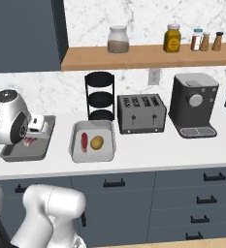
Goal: Place one potato and one steak in each tupperware on the nearby counter, to pack two identical lunches.
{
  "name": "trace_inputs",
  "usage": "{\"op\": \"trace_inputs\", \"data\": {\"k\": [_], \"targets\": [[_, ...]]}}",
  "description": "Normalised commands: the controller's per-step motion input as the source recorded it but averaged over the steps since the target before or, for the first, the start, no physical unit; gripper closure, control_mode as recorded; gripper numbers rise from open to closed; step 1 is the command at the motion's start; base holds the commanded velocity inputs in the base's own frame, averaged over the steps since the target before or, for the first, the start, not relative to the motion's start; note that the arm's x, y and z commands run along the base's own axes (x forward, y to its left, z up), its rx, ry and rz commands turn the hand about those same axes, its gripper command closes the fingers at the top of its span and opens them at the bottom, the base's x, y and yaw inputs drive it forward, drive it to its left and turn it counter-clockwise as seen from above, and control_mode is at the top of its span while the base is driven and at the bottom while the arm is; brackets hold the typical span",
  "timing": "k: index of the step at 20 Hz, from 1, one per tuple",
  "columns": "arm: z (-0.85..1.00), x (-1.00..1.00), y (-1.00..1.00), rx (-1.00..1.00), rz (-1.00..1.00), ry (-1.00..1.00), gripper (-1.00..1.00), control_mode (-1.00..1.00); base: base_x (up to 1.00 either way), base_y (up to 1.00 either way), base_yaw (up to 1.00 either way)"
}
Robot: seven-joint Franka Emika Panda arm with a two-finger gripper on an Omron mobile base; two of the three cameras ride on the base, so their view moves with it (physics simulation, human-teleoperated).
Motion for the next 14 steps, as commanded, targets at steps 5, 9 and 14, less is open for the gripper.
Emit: {"op": "trace_inputs", "data": {"k": [5, 9, 14], "targets": [[-0.49, 1.00, 0.48, 0.00, 0.01, 0.14, 1.00, -1.00, 0.00, 0.00, 0.00], [-0.13, 0.80, 0.43, 0.00, 0.00, 0.27, 1.00, -1.00, 0.00, 0.00, 0.00], [-0.41, 0.11, 0.11, 0.00, 0.00, 0.10, 1.00, -1.00, 0.00, 0.00, 0.00]]}}
